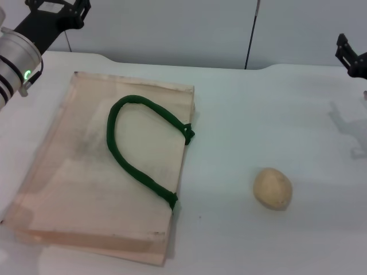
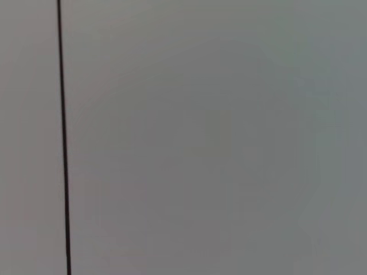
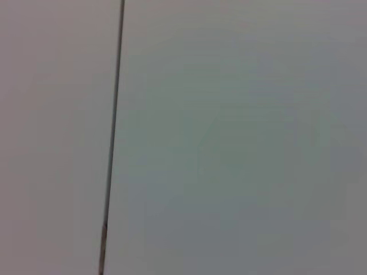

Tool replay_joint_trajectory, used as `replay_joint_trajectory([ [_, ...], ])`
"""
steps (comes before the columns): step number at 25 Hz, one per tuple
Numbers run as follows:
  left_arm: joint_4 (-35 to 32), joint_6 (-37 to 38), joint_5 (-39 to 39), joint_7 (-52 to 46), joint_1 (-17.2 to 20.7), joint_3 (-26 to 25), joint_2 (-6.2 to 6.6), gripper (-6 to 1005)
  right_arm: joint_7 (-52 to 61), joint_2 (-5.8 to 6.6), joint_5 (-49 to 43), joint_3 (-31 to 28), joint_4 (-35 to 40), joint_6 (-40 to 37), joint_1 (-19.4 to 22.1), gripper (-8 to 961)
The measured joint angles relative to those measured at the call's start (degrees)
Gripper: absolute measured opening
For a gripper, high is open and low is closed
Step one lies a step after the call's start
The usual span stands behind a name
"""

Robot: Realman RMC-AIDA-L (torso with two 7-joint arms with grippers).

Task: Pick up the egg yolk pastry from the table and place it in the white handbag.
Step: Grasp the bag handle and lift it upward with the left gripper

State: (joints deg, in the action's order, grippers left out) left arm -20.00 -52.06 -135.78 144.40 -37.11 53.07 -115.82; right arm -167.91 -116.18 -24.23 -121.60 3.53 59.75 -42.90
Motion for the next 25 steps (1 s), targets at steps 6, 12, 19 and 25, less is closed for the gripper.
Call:
replay_joint_trajectory([
  [6,-0.39,1.38,0.32,-0.27,-0.22,0.64,-0.27,413,0.14,0.0,0.01,-0.03,-0.03,-3.4,-0.62,758],
  [12,-2.98,0.23,5.18,-6.62,0.77,1.06,-0.42,407,0.14,-0.01,0.0,0.01,0.09,-3.38,0.03,758],
  [19,-18.1,1.7,16.77,-24.91,6.47,5.95,-0.52,401,0.88,0.0,-0.06,0.07,0.21,-3.55,0.0,758],
  [25,-26.6,2.63,30.3,-37.47,8.41,6.77,-0.41,363,1.5,0.0,-0.31,0.38,0.25,-3.74,-0.01,758],
])
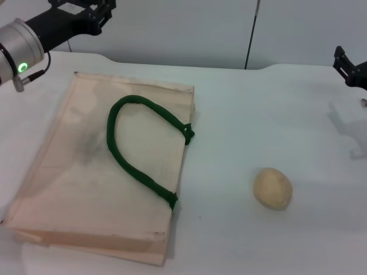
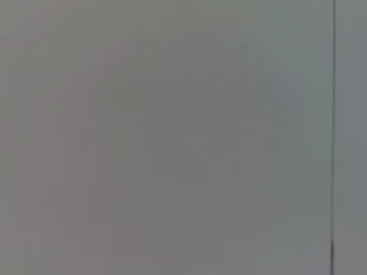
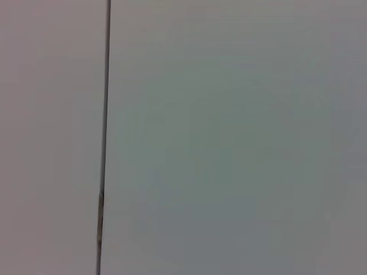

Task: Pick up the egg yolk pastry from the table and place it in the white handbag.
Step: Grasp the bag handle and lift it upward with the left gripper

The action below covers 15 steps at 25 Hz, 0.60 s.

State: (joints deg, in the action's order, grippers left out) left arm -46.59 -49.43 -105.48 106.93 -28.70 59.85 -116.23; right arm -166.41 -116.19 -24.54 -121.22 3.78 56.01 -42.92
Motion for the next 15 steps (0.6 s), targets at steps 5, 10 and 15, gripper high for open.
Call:
replay_joint_trajectory([
  [5,-8.73,-0.48,11.93,-12.94,1.95,0.02,-0.04,318,0.57,0.06,-0.08,0.02,-0.18,-1.89,-0.05,758],
  [10,-17.08,-2.13,24.28,-29.22,2.99,-0.07,-0.03,313,0.69,0.09,-0.09,0.02,-0.42,-2.34,0.01,758],
  [15,-22.4,-5.86,35.52,-41.37,2.52,-0.64,0.2,322,0.72,0.09,-0.05,0.09,-0.39,-2.34,-0.08,758],
])
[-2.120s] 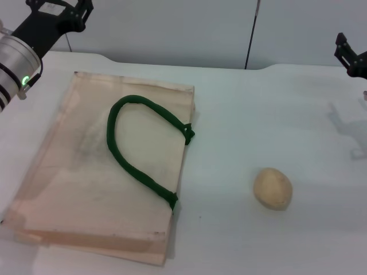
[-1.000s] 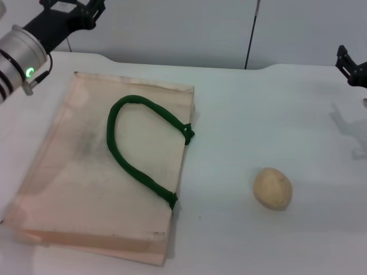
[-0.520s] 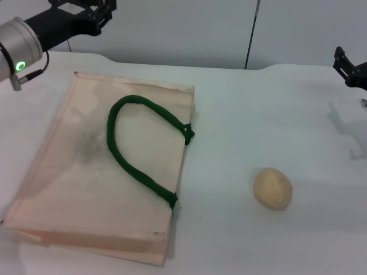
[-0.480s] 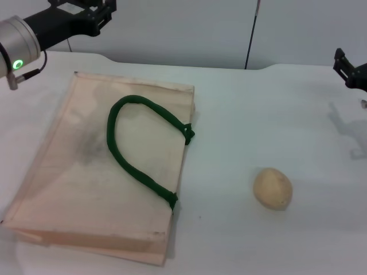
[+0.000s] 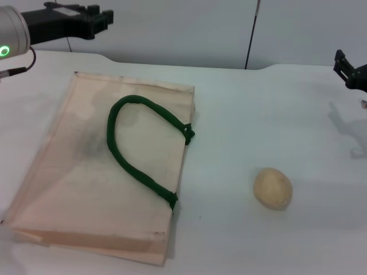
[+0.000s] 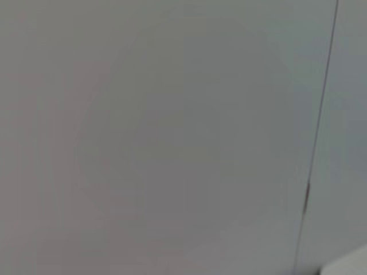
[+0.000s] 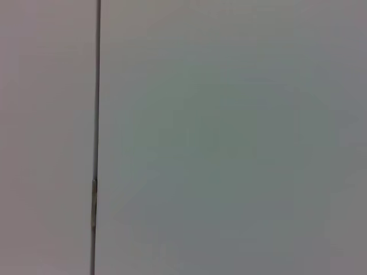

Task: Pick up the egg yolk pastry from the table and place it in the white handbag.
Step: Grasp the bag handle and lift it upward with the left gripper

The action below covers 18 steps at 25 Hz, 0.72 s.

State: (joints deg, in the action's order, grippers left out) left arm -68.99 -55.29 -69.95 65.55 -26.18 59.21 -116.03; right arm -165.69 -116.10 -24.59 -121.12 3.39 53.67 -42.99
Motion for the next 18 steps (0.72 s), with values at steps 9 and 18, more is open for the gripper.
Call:
replay_joint_trajectory([
  [9,-1.32,-10.74,17.83,-11.92,-6.59,-3.22,1.03,341,0.44,0.0,0.0,0.01,-0.05,0.01,-0.19,757],
  [18,1.4,-18.71,24.75,-16.82,-11.43,-8.99,1.09,382,0.8,0.0,0.02,0.01,-0.06,0.09,-0.25,757],
])
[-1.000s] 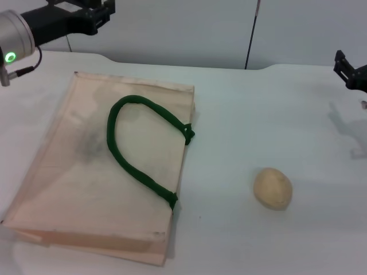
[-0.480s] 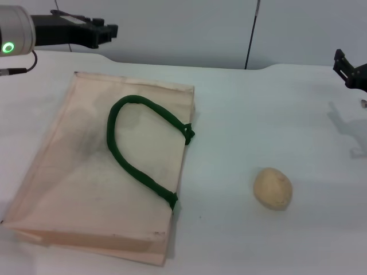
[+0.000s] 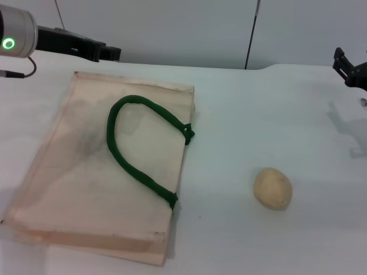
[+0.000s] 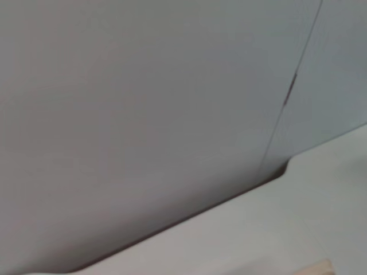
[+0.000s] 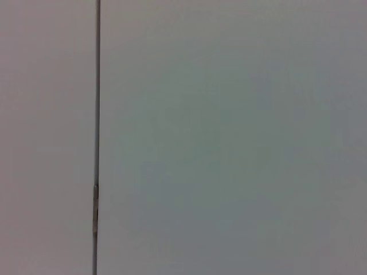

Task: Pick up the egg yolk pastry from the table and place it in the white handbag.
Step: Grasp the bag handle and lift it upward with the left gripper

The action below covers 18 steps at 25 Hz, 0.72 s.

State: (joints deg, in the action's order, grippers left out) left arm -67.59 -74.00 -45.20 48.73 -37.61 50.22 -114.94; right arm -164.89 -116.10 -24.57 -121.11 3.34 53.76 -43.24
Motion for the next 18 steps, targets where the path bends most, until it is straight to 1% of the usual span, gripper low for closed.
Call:
replay_joint_trajectory([
  [3,0.85,-0.44,0.94,-1.32,-0.82,-0.55,0.2,396,0.0,0.0,0.01,0.0,0.0,0.01,-0.13,757],
  [6,2.28,-1.03,2.87,-3.72,-2.04,-2.36,0.34,397,0.01,0.0,-0.03,0.0,0.0,0.03,-0.43,757],
  [9,4.07,-1.31,4.17,-4.82,-3.2,-4.03,0.71,398,0.31,0.0,-0.06,0.0,0.0,0.03,-0.49,757],
  [10,5.43,-1.67,4.45,-5.09,-3.83,-4.96,1.01,398,0.53,0.0,-0.07,0.0,0.0,0.03,-0.49,757],
  [11,5.43,-1.67,4.45,-5.09,-3.83,-4.96,1.01,399,0.8,0.0,-0.1,0.0,0.0,0.03,-0.49,757],
  [12,7.66,-2.49,4.65,-5.31,-4.75,-6.3,1.6,399,0.89,0.0,-0.12,0.0,0.0,0.04,-0.49,757],
  [14,9.96,-3.17,4.86,-5.43,-5.58,-6.94,2.33,399,0.95,0.0,-0.15,0.0,0.0,0.21,-0.51,757],
  [15,11.81,-3.41,5.23,-5.59,-6.26,-7.24,2.93,399,0.96,0.0,-0.15,0.0,0.0,0.3,-0.52,757],
  [18,15.34,-3.59,5.9,-5.84,-7.59,-7.75,3.8,399,0.97,0.0,-0.15,0.0,0.0,0.55,-0.59,757],
])
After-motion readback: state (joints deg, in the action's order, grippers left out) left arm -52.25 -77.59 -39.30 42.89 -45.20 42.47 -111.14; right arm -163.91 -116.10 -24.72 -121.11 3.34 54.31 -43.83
